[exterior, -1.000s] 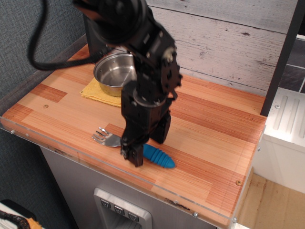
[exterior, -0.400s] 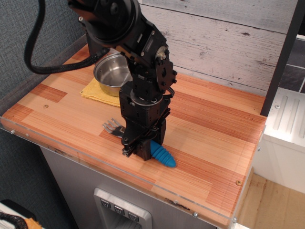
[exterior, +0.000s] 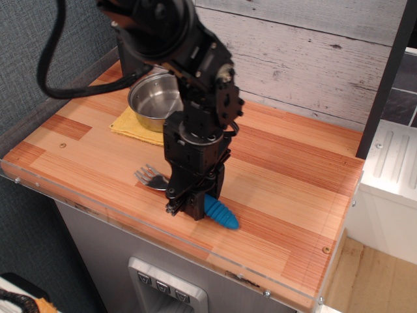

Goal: Place the blue fork to the right of the pot

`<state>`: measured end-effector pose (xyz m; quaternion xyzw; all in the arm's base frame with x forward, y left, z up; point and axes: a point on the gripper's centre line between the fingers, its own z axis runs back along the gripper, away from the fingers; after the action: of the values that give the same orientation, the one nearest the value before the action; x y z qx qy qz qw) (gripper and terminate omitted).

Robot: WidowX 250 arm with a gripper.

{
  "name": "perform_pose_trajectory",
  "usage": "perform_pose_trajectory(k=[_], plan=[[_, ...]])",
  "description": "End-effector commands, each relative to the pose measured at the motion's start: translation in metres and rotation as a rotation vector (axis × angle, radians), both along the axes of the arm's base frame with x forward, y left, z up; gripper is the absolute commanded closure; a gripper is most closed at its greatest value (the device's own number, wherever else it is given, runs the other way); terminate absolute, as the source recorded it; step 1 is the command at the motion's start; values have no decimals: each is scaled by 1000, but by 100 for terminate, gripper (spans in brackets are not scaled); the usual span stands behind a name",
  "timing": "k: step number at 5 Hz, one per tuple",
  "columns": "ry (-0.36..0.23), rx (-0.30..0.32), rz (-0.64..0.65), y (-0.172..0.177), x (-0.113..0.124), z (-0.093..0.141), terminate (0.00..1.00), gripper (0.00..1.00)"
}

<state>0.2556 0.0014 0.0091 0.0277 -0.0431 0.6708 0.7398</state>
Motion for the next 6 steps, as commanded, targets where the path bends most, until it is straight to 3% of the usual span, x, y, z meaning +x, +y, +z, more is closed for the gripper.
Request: perform_pose_trajectory(k=[1,2,3,6], plan=[[-162,-57,3,-22,37,37,0,100],[-188,-42,-22,-36,56,49,0,100],[-208,-65,-60,-51,79,51,0,100],[-209,-43,-58,-68,135,34,0,100]])
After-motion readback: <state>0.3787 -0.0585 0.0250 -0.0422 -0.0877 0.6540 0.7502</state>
